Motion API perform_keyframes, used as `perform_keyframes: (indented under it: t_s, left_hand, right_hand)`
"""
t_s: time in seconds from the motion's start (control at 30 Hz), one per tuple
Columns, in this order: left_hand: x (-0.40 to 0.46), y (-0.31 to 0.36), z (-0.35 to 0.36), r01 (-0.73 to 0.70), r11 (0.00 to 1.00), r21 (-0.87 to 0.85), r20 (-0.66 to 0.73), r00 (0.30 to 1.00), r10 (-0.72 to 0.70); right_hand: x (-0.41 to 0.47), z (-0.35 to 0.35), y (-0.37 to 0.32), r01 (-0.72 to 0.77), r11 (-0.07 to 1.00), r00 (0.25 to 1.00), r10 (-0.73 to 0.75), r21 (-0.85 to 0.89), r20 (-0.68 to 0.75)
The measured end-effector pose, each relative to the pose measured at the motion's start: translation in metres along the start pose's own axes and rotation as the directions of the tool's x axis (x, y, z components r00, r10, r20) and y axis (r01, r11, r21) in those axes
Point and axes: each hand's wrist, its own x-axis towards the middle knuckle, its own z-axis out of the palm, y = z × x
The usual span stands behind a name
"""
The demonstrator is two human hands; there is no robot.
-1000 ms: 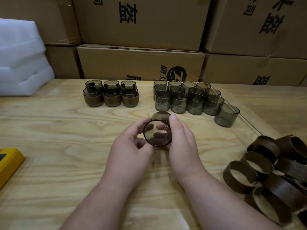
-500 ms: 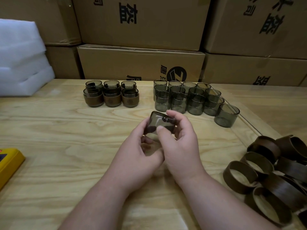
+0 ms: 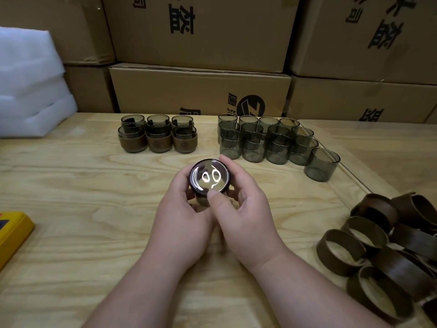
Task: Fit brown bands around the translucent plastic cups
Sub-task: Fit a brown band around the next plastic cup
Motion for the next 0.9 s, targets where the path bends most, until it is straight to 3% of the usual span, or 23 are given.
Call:
perform_keyframes:
  t_s: [0.2,0.53,0.77,0.9]
  left_hand:
    - [-0.001,-0.003,0.000,-0.037,0.996,0.083,0.013,0.999,0.036]
    - [-0.005,0.002,0.003,-0.150,0.949,0.277,0.072,0.988,0.135]
    - [-0.005,0.000,0.003,-0.177,0.947,0.269,0.086,0.984,0.159]
    - [-0.003,-0.001,0.003,-0.160,0.966,0.202,0.040,0.987,0.155]
  right_hand:
    - [0.001,0.002,0.004,-0.027,1.000,0.999,0.027,-0.006,-0.041]
    - [0.006,-0.003,0.002,-0.051,0.999,0.968,0.053,0.014,-0.244]
    - [0.010,-0.007,0.001,-0.132,0.969,0.936,0.190,0.207,-0.296]
    - [0.010,-0.006,0.000,-0.122,0.968,0.940,0.184,0.220,-0.286]
